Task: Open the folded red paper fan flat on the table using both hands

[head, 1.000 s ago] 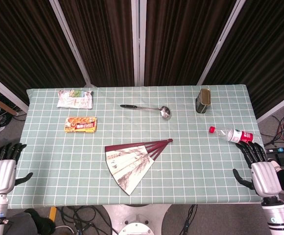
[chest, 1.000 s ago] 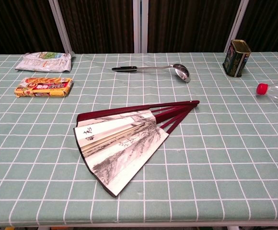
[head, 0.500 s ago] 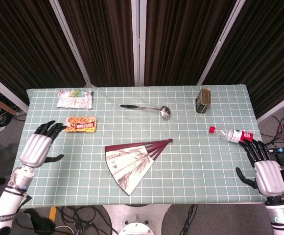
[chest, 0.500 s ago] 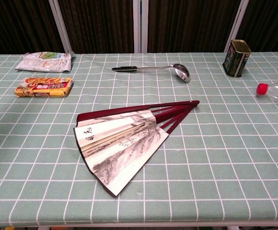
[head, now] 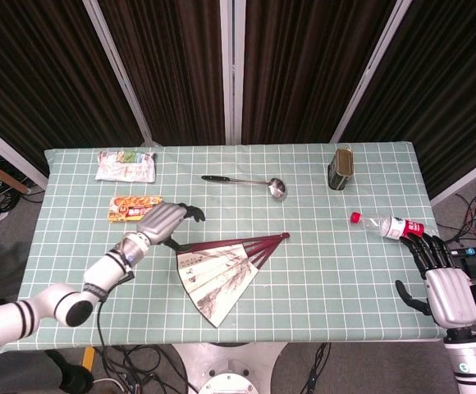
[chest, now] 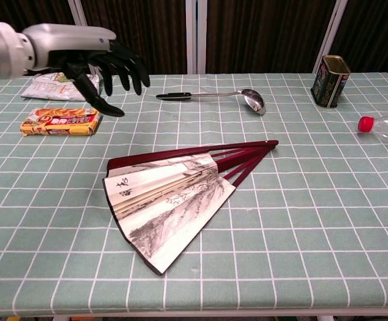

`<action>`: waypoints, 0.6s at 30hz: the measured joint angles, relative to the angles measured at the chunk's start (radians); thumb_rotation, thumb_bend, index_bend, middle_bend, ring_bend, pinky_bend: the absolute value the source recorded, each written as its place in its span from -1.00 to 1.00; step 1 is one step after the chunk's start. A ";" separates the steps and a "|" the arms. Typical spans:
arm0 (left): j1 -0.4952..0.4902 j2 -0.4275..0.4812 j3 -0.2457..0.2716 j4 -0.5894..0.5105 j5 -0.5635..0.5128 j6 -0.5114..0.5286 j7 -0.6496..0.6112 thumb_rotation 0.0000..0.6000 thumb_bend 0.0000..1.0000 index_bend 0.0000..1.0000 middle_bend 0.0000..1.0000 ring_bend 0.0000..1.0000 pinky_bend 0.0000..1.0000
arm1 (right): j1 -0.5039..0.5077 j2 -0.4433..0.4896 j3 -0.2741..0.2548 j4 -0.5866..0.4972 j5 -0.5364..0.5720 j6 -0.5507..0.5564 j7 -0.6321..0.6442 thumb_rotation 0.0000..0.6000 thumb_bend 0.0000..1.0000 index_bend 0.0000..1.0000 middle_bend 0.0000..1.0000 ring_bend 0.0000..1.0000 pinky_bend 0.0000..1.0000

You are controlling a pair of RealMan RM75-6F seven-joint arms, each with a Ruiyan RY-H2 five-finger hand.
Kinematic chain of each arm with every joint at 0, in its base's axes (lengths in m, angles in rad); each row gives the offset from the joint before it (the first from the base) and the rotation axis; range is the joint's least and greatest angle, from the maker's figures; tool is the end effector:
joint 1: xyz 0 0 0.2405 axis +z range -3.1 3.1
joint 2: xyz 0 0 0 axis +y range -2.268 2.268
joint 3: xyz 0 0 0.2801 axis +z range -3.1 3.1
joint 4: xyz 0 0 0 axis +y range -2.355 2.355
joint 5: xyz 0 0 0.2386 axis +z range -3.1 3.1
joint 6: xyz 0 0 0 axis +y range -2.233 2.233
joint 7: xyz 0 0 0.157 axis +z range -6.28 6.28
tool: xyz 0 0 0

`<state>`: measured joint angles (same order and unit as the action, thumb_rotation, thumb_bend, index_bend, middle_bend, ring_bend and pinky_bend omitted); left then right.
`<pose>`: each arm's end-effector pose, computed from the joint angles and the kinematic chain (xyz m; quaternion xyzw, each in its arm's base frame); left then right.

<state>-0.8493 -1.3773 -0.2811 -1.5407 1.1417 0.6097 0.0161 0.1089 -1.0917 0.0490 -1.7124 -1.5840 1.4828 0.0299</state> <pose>-0.1195 0.4085 -0.0192 -0.7605 -0.4565 -0.3638 0.2844 -0.3063 -0.2029 0.1378 0.6068 -0.3921 0.4393 0.5339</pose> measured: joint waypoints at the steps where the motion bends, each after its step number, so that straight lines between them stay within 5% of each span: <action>1: -0.025 -0.023 0.003 0.026 -0.034 -0.020 0.014 1.00 -0.58 -0.39 -0.34 -0.38 -0.17 | 0.002 0.000 0.001 -0.002 0.002 -0.003 -0.003 1.00 -0.45 -0.80 -0.84 -1.00 -1.00; 18: -0.289 -0.242 0.132 0.266 -0.512 -0.084 0.238 1.00 -0.58 -0.48 -0.34 -0.36 -0.16 | 0.004 0.003 0.004 -0.004 0.034 -0.021 -0.013 1.00 -0.45 -0.80 -0.84 -1.00 -1.00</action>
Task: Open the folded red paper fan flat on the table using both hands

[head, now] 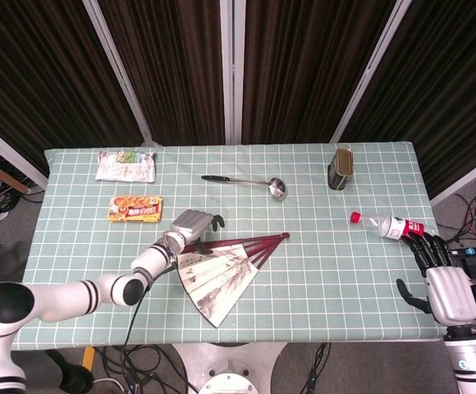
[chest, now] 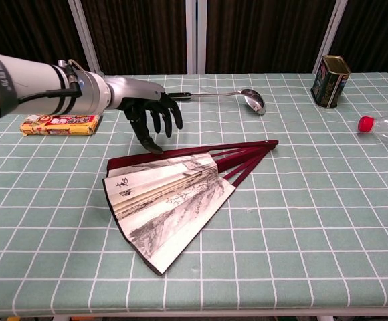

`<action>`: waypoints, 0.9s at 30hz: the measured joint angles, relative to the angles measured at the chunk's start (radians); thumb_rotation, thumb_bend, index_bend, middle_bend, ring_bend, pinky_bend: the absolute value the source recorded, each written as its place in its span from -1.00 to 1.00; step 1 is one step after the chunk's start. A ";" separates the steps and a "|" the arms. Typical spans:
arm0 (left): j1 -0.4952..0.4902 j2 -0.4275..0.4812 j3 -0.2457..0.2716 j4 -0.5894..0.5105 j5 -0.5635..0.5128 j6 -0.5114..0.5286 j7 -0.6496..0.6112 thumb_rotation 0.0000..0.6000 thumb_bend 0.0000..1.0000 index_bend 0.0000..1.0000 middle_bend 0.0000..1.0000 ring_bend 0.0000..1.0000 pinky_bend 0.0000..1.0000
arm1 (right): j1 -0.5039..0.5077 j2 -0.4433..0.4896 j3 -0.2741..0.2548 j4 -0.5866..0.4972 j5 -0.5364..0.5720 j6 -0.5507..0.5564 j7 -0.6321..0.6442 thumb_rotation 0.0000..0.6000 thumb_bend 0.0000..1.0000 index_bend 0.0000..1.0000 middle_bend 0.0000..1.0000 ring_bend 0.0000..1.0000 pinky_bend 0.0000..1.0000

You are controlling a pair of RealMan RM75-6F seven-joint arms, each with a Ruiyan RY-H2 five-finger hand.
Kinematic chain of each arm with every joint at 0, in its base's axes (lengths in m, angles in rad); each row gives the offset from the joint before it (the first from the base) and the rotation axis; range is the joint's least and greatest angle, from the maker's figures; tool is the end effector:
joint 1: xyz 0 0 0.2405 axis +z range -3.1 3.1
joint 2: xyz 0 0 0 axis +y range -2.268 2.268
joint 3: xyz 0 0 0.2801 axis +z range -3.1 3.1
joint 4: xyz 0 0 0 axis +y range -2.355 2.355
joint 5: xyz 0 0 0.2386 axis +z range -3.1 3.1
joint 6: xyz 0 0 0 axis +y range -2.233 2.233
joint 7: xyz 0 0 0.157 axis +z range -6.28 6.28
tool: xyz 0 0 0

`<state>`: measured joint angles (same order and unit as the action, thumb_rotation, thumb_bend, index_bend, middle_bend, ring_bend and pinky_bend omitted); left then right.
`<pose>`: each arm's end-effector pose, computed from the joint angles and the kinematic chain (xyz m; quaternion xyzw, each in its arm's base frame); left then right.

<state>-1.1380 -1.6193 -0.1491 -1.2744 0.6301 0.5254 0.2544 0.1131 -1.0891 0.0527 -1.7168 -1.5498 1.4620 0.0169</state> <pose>-0.0945 0.4342 -0.1098 -0.7737 -0.4951 -0.2594 0.2982 -0.3104 -0.2055 0.1376 0.6037 -0.4001 0.4267 0.5417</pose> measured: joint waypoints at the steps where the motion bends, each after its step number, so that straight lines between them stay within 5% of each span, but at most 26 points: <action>1: -0.017 -0.013 0.012 0.015 -0.032 0.001 0.015 1.00 -0.58 -0.49 -0.34 -0.36 -0.16 | 0.000 0.000 0.000 0.001 0.004 -0.002 0.001 1.00 -0.45 -0.80 -0.84 -1.00 -1.00; 13: -0.135 -0.073 0.078 0.057 -0.201 0.003 0.096 1.00 -0.56 -0.47 -0.31 -0.31 -0.15 | 0.006 0.000 0.007 0.014 0.023 -0.017 0.014 1.00 -0.45 -0.80 -0.84 -1.00 -1.00; 27: -0.168 -0.103 0.097 0.067 -0.220 0.022 0.105 1.00 -0.53 -0.38 -0.21 -0.21 -0.06 | 0.006 -0.004 0.010 0.020 0.042 -0.025 0.015 1.00 -0.45 -0.80 -0.84 -1.00 -1.00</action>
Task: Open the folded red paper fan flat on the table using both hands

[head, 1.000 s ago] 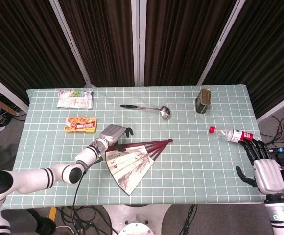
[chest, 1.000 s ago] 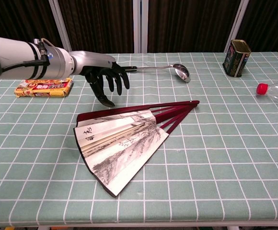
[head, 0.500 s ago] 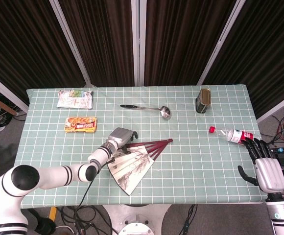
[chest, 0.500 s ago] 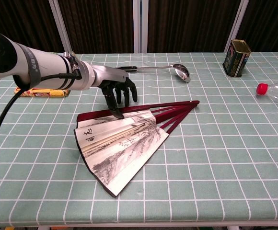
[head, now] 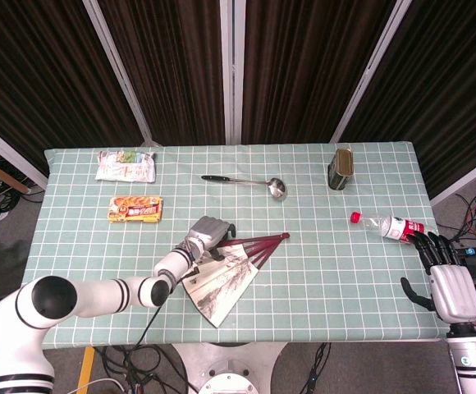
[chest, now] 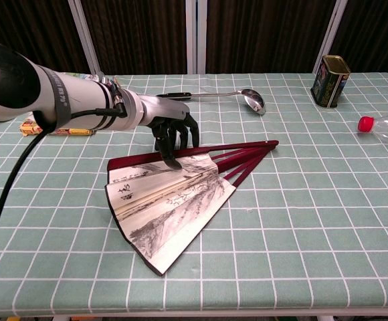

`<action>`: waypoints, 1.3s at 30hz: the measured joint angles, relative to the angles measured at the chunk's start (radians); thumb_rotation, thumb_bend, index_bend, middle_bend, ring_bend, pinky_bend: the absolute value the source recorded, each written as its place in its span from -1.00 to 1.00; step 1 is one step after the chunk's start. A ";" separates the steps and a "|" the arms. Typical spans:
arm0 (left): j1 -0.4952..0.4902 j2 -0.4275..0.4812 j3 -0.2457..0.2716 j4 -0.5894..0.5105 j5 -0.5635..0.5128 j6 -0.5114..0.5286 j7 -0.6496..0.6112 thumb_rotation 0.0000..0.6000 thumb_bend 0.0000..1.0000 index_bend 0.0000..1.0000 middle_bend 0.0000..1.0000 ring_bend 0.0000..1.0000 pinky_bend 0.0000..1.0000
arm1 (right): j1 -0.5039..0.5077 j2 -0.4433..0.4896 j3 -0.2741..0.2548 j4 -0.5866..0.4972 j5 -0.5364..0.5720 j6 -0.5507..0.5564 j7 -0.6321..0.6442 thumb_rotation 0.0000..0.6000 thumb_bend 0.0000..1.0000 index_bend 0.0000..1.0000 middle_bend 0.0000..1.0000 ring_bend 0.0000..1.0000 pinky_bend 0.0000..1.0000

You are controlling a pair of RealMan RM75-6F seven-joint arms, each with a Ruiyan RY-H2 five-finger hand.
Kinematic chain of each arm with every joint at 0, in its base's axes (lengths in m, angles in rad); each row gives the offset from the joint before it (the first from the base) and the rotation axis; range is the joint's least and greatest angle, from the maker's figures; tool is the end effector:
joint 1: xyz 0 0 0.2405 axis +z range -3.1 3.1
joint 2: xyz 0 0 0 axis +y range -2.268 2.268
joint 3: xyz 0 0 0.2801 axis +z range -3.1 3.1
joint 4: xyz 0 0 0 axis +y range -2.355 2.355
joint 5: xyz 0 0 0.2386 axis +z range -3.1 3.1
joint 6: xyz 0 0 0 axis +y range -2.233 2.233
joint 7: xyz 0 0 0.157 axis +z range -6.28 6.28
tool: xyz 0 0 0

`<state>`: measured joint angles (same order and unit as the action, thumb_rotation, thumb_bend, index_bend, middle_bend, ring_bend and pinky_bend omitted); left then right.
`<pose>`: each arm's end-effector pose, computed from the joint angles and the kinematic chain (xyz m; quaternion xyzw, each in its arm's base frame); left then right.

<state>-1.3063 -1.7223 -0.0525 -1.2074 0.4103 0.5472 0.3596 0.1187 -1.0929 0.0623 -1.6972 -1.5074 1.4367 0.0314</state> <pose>-0.0644 0.4268 -0.1482 -0.7989 -0.4725 -0.2177 0.3019 -0.3200 -0.2105 0.1380 0.5952 -0.4127 0.4164 0.5497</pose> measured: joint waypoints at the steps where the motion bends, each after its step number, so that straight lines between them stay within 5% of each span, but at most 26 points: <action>1: -0.002 -0.003 0.002 0.005 -0.004 -0.002 0.001 1.00 -0.53 -0.36 -0.20 -0.19 -0.06 | 0.000 0.000 0.000 0.000 0.002 -0.001 0.000 1.00 -0.45 -0.80 -0.84 -1.00 -1.00; 16: -0.013 -0.014 0.010 0.023 -0.005 -0.006 -0.004 1.00 -0.38 0.04 0.17 0.18 0.30 | -0.003 0.000 0.004 -0.003 0.012 0.002 -0.005 1.00 -0.45 -0.80 -0.84 -1.00 -1.00; 24: -0.005 0.018 0.019 -0.019 0.020 0.013 0.000 1.00 -0.34 0.09 0.31 0.30 0.44 | -0.004 0.001 0.006 -0.005 0.009 0.006 -0.003 1.00 -0.45 -0.80 -0.84 -1.00 -1.00; 30: 0.028 0.088 0.001 -0.104 0.069 0.054 -0.030 1.00 -0.31 0.19 0.40 0.38 0.55 | 0.001 0.007 0.006 -0.011 -0.005 0.007 -0.005 1.00 -0.45 -0.80 -0.84 -1.00 -1.00; 39: 0.163 0.302 -0.038 -0.377 0.277 0.203 -0.130 1.00 -0.29 0.23 0.47 0.46 0.65 | 0.026 0.016 -0.005 -0.023 -0.035 -0.035 0.021 1.00 -0.45 -0.80 -0.84 -1.00 -1.00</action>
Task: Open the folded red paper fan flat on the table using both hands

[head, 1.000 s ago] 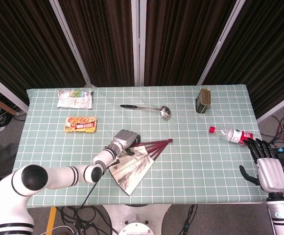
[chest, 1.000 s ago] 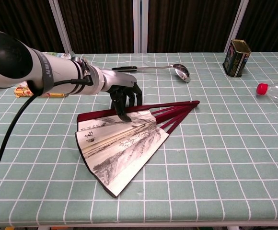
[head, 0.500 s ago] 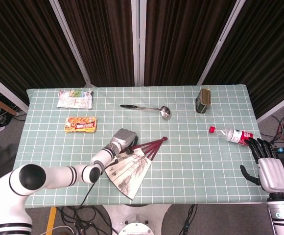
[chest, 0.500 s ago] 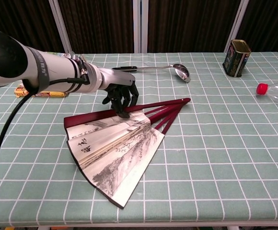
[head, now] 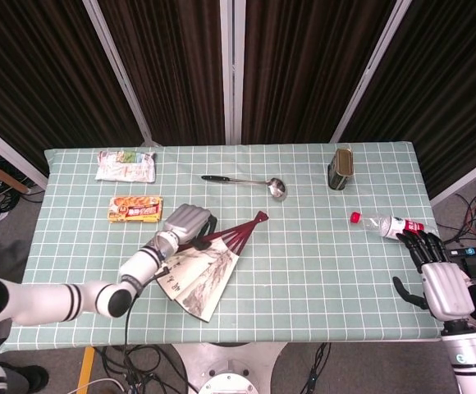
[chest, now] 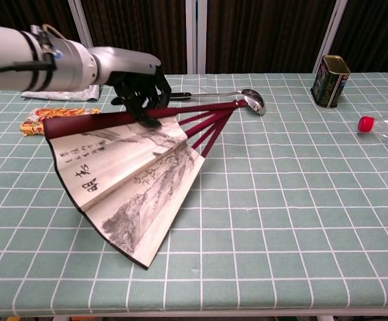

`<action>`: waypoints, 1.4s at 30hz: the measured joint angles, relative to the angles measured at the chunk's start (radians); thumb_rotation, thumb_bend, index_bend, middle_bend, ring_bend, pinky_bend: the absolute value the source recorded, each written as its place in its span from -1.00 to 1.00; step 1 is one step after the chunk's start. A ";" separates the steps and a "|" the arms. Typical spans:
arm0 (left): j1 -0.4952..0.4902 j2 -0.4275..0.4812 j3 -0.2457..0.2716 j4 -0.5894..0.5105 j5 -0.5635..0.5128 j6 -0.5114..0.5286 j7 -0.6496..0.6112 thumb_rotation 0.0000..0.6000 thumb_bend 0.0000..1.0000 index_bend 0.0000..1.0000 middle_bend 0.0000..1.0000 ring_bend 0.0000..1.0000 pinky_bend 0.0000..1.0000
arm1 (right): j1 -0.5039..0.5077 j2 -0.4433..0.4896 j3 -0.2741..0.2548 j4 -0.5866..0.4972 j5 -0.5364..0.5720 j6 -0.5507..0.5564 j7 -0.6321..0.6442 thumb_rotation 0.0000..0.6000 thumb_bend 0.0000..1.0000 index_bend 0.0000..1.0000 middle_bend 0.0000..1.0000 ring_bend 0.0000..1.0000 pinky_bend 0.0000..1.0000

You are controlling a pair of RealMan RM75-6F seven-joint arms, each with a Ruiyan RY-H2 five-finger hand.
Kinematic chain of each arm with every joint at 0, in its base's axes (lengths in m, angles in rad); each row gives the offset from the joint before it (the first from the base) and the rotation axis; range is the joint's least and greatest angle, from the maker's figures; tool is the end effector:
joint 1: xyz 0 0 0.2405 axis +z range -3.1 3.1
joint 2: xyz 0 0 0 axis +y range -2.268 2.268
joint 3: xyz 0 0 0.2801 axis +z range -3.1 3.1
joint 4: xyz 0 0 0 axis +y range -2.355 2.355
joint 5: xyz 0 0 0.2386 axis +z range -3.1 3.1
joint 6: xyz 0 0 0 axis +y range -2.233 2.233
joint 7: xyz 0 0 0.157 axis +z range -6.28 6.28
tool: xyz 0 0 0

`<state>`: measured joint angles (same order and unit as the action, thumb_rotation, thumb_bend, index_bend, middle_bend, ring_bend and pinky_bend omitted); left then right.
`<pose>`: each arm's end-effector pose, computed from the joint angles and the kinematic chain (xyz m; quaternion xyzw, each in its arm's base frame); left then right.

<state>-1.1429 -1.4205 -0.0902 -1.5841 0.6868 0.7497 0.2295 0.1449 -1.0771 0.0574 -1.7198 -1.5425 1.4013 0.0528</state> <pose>-0.0780 0.4107 -0.0490 -0.7728 -0.4568 -0.3115 0.3117 -0.3079 -0.2162 0.1334 0.6139 -0.4156 0.4237 0.5204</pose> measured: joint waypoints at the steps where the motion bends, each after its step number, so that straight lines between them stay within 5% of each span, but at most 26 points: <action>1: 0.028 0.027 -0.005 -0.036 0.042 0.028 -0.023 1.00 -0.29 0.23 0.47 0.47 0.66 | 0.006 0.002 -0.004 -0.002 -0.005 -0.013 0.011 1.00 -0.45 -0.80 -0.84 -1.00 -1.00; 9: 0.217 0.155 -0.028 -0.189 0.366 0.232 -0.234 1.00 -0.29 0.23 0.47 0.47 0.66 | 0.085 0.036 -0.036 -0.033 -0.044 -0.173 0.160 1.00 -0.45 -0.80 -0.82 -1.00 -1.00; 19: 0.388 0.233 -0.052 -0.260 0.721 0.473 -0.465 1.00 -0.30 0.25 0.46 0.46 0.65 | 0.319 0.023 -0.025 -0.042 -0.074 -0.456 0.466 1.00 -0.43 -0.80 -0.76 -1.00 -1.00; 25: 0.412 0.254 -0.061 -0.300 0.808 0.501 -0.474 1.00 -0.30 0.25 0.46 0.46 0.65 | 0.434 -0.040 0.042 -0.030 -0.016 -0.547 0.539 1.00 -0.42 -0.80 -0.75 -1.00 -1.00; 32: 0.417 0.261 -0.070 -0.322 0.840 0.508 -0.452 1.00 -0.30 0.25 0.46 0.46 0.65 | 0.487 -0.079 0.094 -0.029 0.048 -0.577 0.486 1.00 -0.42 -0.78 -0.75 -1.00 -1.00; 42: 0.415 0.259 -0.099 -0.349 0.877 0.508 -0.416 1.00 -0.30 0.24 0.46 0.46 0.65 | 0.622 -0.119 0.187 -0.057 0.248 -0.743 0.487 1.00 -0.42 -0.72 -0.75 -1.00 -1.00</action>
<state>-0.7283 -1.1611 -0.1892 -1.9329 1.5638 1.2574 -0.1868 0.7667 -1.1957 0.2442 -1.7771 -1.2949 0.6586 0.5397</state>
